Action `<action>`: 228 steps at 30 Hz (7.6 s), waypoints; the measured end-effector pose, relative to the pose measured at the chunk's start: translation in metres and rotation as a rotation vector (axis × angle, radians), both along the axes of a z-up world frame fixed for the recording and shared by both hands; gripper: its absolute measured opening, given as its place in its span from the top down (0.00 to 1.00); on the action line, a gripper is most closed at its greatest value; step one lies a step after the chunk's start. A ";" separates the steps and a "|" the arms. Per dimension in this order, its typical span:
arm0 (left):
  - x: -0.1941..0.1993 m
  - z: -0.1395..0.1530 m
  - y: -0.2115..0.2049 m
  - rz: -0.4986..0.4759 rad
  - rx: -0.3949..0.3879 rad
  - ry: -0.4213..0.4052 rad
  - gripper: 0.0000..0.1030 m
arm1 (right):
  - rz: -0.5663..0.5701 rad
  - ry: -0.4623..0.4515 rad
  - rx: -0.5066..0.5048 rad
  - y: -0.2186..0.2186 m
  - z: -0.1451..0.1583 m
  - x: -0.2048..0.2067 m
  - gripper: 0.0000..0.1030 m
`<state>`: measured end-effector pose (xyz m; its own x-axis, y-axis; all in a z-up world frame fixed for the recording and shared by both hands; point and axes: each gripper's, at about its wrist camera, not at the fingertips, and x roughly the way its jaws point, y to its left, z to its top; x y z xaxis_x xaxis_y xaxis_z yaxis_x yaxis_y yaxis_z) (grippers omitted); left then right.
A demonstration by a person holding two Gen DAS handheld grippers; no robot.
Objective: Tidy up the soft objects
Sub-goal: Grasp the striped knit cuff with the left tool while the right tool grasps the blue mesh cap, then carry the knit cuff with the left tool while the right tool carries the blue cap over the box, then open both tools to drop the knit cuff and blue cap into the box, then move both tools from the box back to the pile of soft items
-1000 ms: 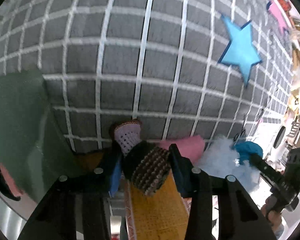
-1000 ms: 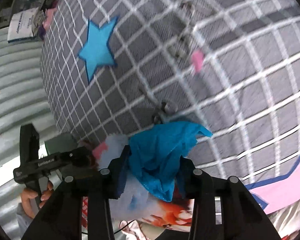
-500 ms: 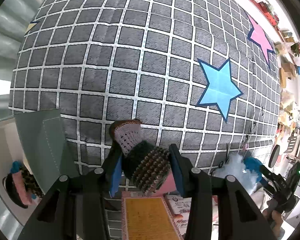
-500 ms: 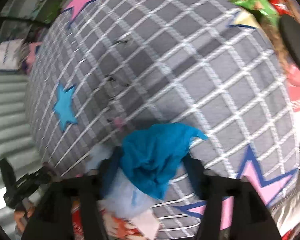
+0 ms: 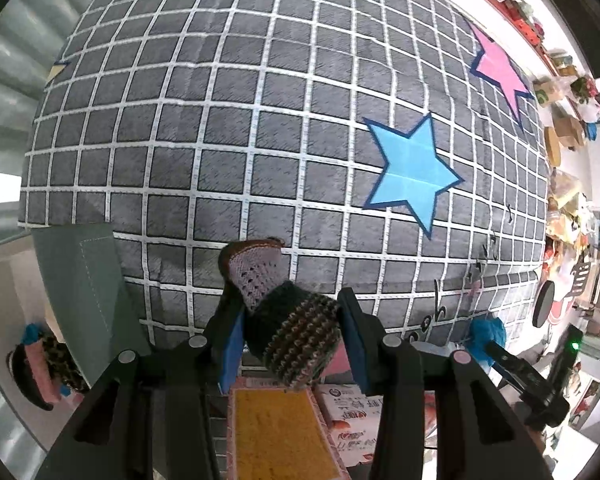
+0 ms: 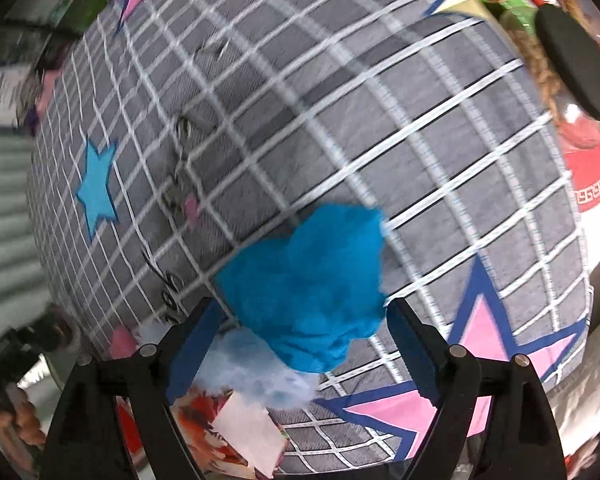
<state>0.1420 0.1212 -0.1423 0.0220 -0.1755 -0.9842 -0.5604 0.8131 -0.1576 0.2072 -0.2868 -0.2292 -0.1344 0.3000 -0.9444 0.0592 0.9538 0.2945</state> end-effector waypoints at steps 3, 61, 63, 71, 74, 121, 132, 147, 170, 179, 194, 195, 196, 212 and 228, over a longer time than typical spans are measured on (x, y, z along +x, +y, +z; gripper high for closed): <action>0.001 0.007 -0.006 -0.018 0.010 -0.013 0.54 | 0.054 -0.010 -0.021 0.014 -0.011 -0.001 0.16; -0.310 0.130 -0.032 0.108 0.240 -0.335 0.54 | 0.822 -0.271 0.124 0.210 0.129 -0.262 0.60; -0.321 0.127 -0.020 0.150 0.250 -0.325 0.54 | 0.859 -0.276 0.136 0.226 0.133 -0.269 0.60; -0.353 0.111 0.009 0.265 0.287 -0.265 0.54 | 0.963 -0.302 0.170 0.280 0.148 -0.285 0.60; -0.357 0.105 0.017 0.285 0.296 -0.251 0.54 | 0.983 -0.314 0.183 0.298 0.155 -0.287 0.60; -0.333 0.069 0.044 0.326 0.317 -0.125 0.54 | 1.118 -0.299 0.189 0.397 0.148 -0.295 0.60; -0.334 0.063 0.047 0.332 0.312 -0.111 0.54 | 1.126 -0.289 0.184 0.402 0.143 -0.296 0.60; -0.334 0.061 0.048 0.336 0.304 -0.104 0.54 | 1.129 -0.273 0.176 0.406 0.136 -0.299 0.60; -0.334 0.063 0.042 0.345 0.304 -0.128 0.20 | 1.109 -0.274 0.180 0.403 0.135 -0.296 0.33; -0.334 0.075 0.046 0.405 0.227 -0.191 0.00 | 1.042 -0.343 0.164 0.389 0.156 -0.278 0.05; -0.255 0.114 0.025 0.240 0.116 -0.256 0.00 | 0.701 -0.379 0.168 0.283 0.196 -0.171 0.05; -0.245 0.115 0.022 0.226 0.102 -0.256 0.00 | 0.672 -0.380 0.157 0.271 0.195 -0.160 0.05; -0.236 0.115 0.020 0.210 0.088 -0.253 0.00 | 0.632 -0.376 0.135 0.255 0.191 -0.147 0.05; -0.070 0.033 -0.005 0.049 -0.138 0.056 0.00 | 0.399 -0.193 -0.037 0.124 0.087 -0.071 0.05; -0.003 -0.093 -0.030 0.041 -0.171 0.470 0.00 | 0.369 -0.083 0.028 0.086 0.036 -0.025 0.05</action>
<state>0.1385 0.0908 -0.2357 -0.4070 -0.3437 -0.8463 -0.6336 0.7736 -0.0095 0.1823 -0.2011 -0.1936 -0.1614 0.2720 -0.9487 -0.3123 0.8978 0.3105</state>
